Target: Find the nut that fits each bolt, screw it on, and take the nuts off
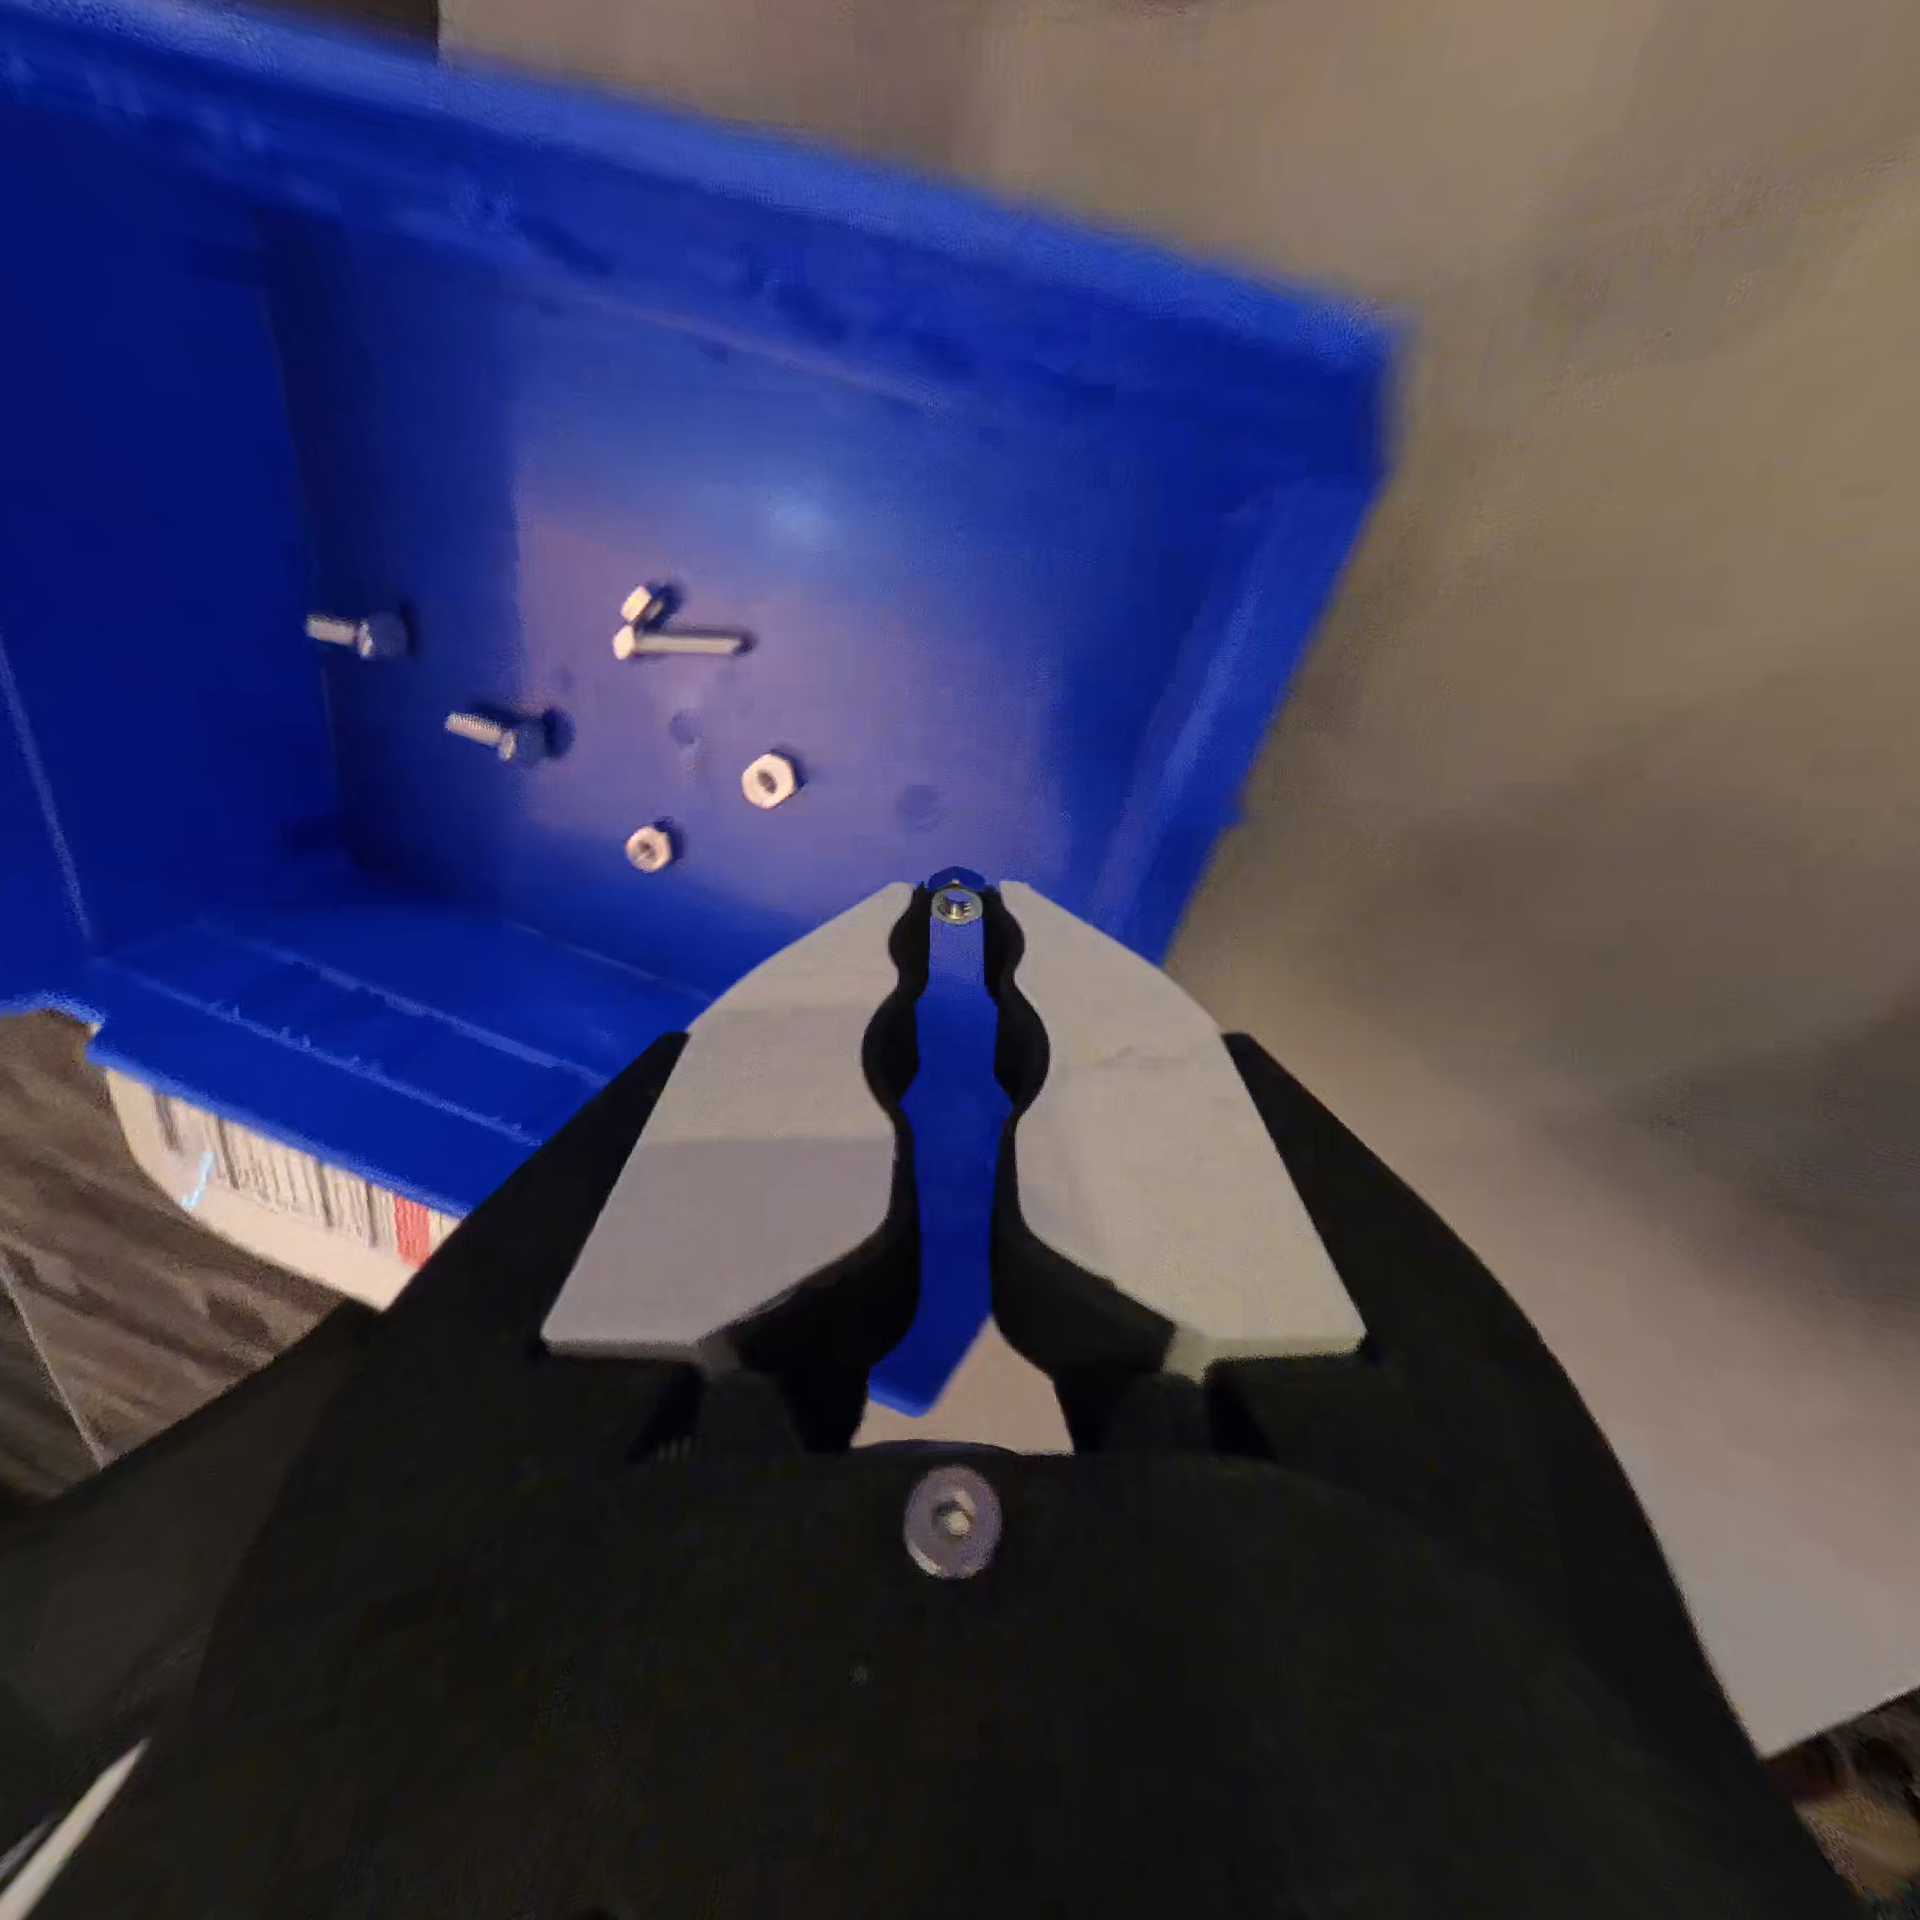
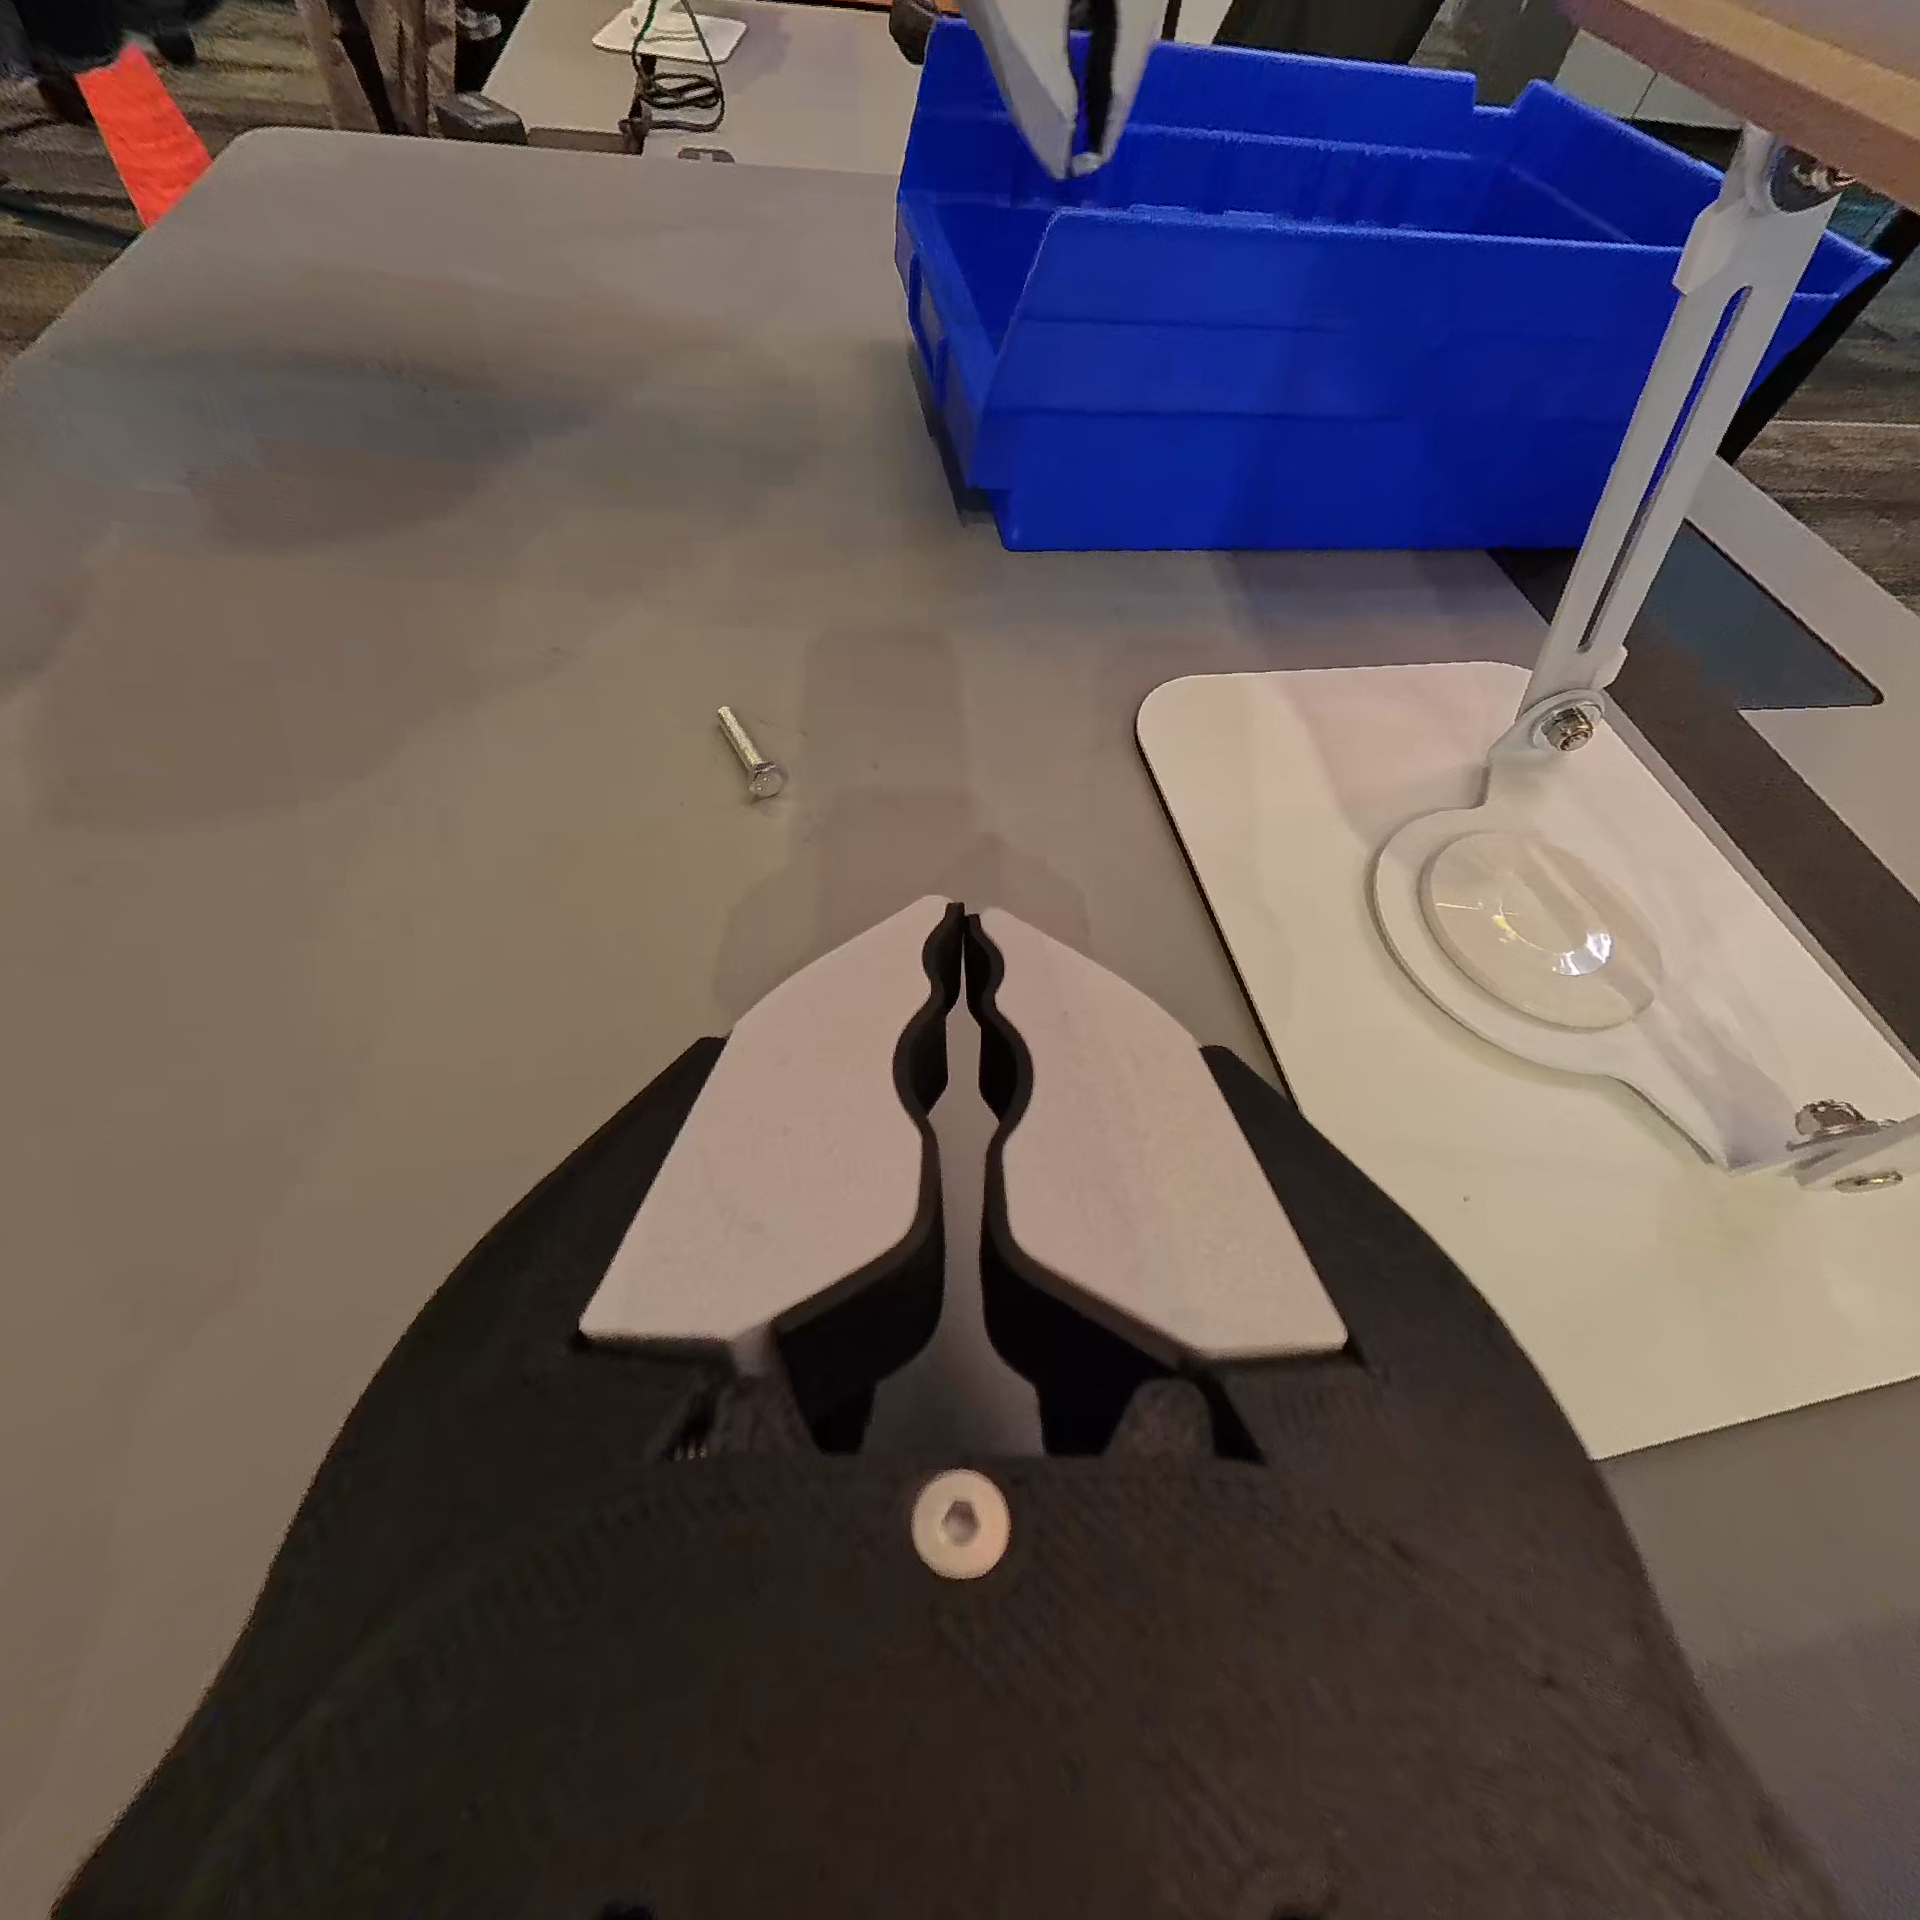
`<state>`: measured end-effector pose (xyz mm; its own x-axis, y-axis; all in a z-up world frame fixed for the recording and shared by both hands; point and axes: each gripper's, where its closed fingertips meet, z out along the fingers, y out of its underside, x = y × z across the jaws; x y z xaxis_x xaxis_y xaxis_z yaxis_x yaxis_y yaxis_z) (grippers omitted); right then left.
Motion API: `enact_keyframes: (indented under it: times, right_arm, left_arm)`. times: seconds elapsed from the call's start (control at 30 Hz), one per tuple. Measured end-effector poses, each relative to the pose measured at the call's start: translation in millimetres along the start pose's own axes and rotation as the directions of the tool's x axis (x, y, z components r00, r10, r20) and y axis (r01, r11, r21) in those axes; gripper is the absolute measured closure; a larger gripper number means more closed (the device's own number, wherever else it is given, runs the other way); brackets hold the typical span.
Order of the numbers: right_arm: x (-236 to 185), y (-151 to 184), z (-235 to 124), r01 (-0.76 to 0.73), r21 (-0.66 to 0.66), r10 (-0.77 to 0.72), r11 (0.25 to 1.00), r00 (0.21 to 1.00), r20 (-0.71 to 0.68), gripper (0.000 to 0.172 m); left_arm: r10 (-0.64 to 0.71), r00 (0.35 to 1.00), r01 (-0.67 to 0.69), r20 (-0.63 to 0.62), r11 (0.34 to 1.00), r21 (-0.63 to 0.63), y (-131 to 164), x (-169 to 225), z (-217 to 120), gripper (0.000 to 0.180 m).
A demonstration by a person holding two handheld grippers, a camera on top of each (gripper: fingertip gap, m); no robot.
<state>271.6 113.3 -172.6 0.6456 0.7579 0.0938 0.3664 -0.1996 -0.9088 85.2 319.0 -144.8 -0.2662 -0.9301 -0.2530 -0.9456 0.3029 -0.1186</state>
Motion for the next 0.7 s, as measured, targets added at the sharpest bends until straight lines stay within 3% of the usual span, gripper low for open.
enact_keyframes:
  times: [0.17,0.4,0.5,0.7]
  right_arm:
    - [0,0,0,0.003,-0.001,-0.003,1.000,1.000,0.000,0.172]
    - [-1,0,0,0.009,0.000,-0.009,1.000,1.000,0.002,0.172]
    - [-2,0,0,0.015,0.000,-0.015,1.000,1.000,0.004,0.172]
    - [-4,0,0,0.022,0.001,-0.022,1.000,1.000,0.013,0.172]
  left_arm:
    - [0.154,0.988,-0.150,-0.027,0.982,0.111,-53,84,-12,0.171]
    - [0.357,0.931,-0.330,-0.081,0.913,0.240,-135,188,17,0.171]
    - [0.381,0.913,-0.337,-0.145,0.905,0.260,-147,208,30,0.171]
    - [0.405,0.890,-0.359,-0.211,0.906,0.225,-144,219,51,0.171]
